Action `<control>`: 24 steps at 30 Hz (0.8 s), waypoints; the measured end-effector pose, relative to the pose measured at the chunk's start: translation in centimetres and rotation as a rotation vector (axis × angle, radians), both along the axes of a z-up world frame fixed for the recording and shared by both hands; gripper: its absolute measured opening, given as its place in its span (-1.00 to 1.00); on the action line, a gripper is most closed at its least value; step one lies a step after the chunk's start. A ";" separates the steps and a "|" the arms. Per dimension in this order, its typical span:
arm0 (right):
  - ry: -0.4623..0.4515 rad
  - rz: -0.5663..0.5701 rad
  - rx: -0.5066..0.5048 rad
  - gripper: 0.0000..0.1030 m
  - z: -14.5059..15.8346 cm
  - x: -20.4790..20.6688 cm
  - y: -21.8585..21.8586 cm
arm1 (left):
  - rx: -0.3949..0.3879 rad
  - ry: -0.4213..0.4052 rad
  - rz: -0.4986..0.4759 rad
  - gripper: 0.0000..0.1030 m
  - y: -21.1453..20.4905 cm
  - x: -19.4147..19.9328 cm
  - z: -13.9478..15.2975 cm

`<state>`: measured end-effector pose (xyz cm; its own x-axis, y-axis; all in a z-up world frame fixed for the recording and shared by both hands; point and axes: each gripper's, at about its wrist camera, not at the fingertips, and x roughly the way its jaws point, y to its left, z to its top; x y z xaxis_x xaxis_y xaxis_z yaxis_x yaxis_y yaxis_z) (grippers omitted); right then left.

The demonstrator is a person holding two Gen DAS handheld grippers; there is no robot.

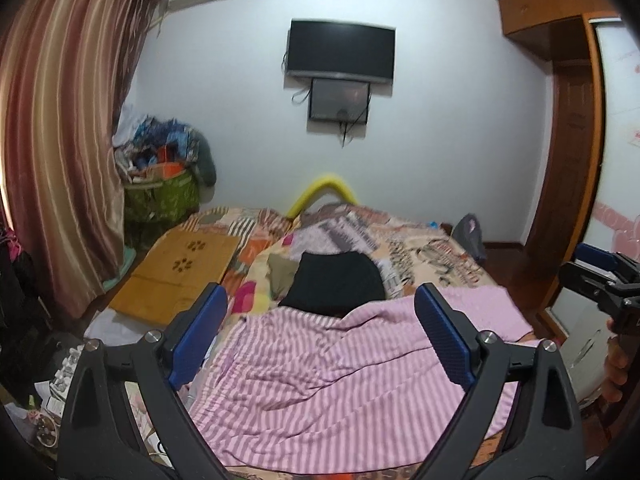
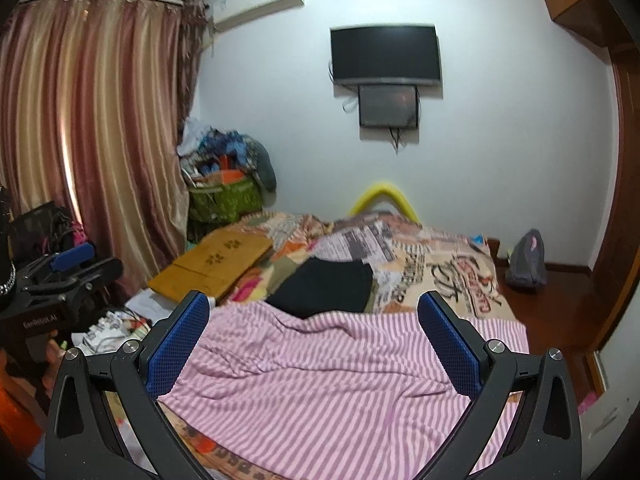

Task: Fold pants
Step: 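Lower both tools and grasp the pants waistband edges with each gripper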

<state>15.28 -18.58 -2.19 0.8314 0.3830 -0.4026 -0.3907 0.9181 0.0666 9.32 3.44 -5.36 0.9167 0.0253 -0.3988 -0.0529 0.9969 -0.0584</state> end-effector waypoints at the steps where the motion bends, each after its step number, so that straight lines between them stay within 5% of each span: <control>1: 0.013 -0.002 -0.005 1.00 -0.4 0.6 -0.1 | 0.009 0.014 0.013 0.84 0.3 0.7 -0.6; 9: 0.139 -0.067 -0.122 1.00 -5.8 8.2 -1.2 | -0.024 0.181 0.031 0.84 5.2 8.9 -5.7; 15: 0.240 -0.105 -0.190 1.00 -9.4 13.0 -2.4 | 0.037 0.319 0.059 0.84 7.9 15.1 -11.2; 24: 0.369 -0.130 -0.269 1.00 -14.4 20.2 -4.2 | -0.039 0.505 0.096 0.83 12.0 24.0 -19.1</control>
<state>35.44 -22.74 -16.59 0.6479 0.1269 -0.7511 -0.2667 0.9614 -0.0676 33.28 15.45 -24.45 0.6039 0.0764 -0.7934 -0.1756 0.9837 -0.0389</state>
